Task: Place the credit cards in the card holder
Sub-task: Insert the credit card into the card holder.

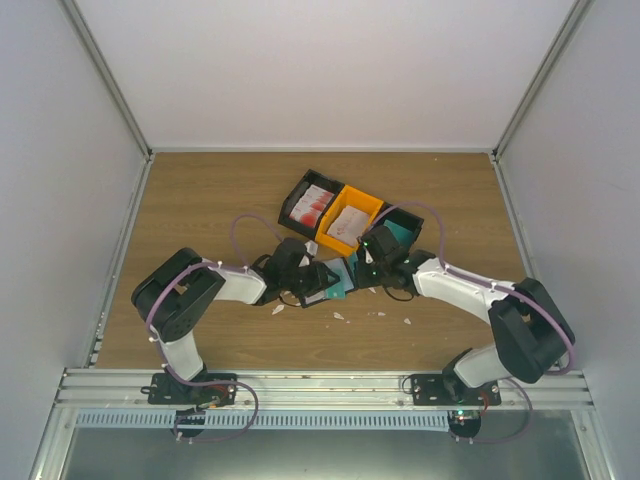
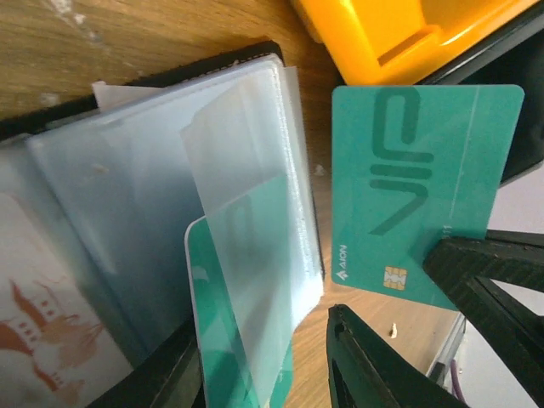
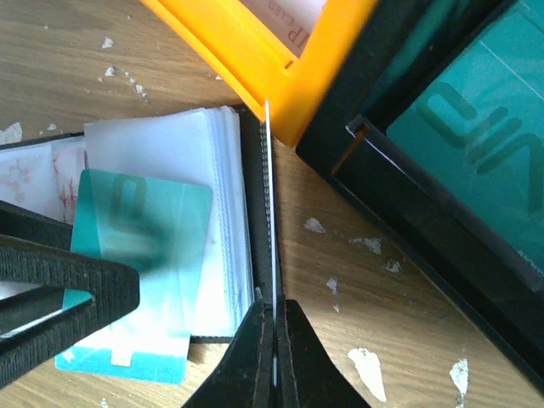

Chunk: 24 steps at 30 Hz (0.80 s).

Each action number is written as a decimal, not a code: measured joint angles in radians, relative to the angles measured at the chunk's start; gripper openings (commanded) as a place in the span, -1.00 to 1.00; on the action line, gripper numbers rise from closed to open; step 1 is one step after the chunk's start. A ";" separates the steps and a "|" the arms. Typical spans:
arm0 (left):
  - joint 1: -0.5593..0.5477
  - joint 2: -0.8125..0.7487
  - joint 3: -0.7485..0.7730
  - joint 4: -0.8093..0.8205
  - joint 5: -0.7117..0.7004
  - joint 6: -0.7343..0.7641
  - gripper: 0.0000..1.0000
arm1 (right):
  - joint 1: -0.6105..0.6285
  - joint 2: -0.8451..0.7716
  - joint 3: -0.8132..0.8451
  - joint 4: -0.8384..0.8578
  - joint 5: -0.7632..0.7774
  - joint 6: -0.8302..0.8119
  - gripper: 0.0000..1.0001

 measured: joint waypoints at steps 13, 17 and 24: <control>-0.005 -0.026 -0.032 -0.017 -0.054 -0.006 -0.35 | 0.000 -0.013 -0.019 -0.009 0.007 -0.015 -0.99; -0.006 -0.035 -0.049 -0.016 -0.063 -0.016 -0.59 | 0.000 -0.014 -0.031 -0.008 0.002 -0.025 -0.99; -0.010 -0.035 -0.062 -0.017 -0.074 -0.029 -0.81 | 0.000 -0.013 -0.041 -0.007 -0.026 -0.045 -0.99</control>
